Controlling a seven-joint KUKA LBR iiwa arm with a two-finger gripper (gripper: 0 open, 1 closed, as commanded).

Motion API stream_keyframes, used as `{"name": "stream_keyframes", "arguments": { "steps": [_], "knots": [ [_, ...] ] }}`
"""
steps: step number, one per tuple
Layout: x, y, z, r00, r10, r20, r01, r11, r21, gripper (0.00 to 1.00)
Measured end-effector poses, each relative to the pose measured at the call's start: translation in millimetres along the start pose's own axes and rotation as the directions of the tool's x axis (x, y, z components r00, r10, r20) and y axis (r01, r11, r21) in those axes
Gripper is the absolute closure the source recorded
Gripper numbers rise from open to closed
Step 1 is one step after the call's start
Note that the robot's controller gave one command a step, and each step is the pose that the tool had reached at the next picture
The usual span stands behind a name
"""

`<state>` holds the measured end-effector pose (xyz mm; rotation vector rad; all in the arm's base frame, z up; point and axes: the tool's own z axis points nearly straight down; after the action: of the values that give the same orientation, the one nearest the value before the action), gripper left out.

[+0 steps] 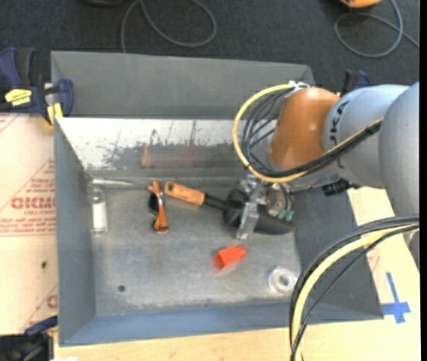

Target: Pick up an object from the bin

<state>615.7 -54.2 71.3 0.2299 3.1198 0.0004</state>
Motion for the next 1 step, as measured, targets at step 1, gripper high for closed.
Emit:
{"name": "stream_keyframes", "arguments": {
  "steps": [1],
  "knots": [
    [0.0, 0.0, 0.0, 1.0, 0.0, 0.0, 0.0, 1.0, 0.0, 1.0]
  ]
}}
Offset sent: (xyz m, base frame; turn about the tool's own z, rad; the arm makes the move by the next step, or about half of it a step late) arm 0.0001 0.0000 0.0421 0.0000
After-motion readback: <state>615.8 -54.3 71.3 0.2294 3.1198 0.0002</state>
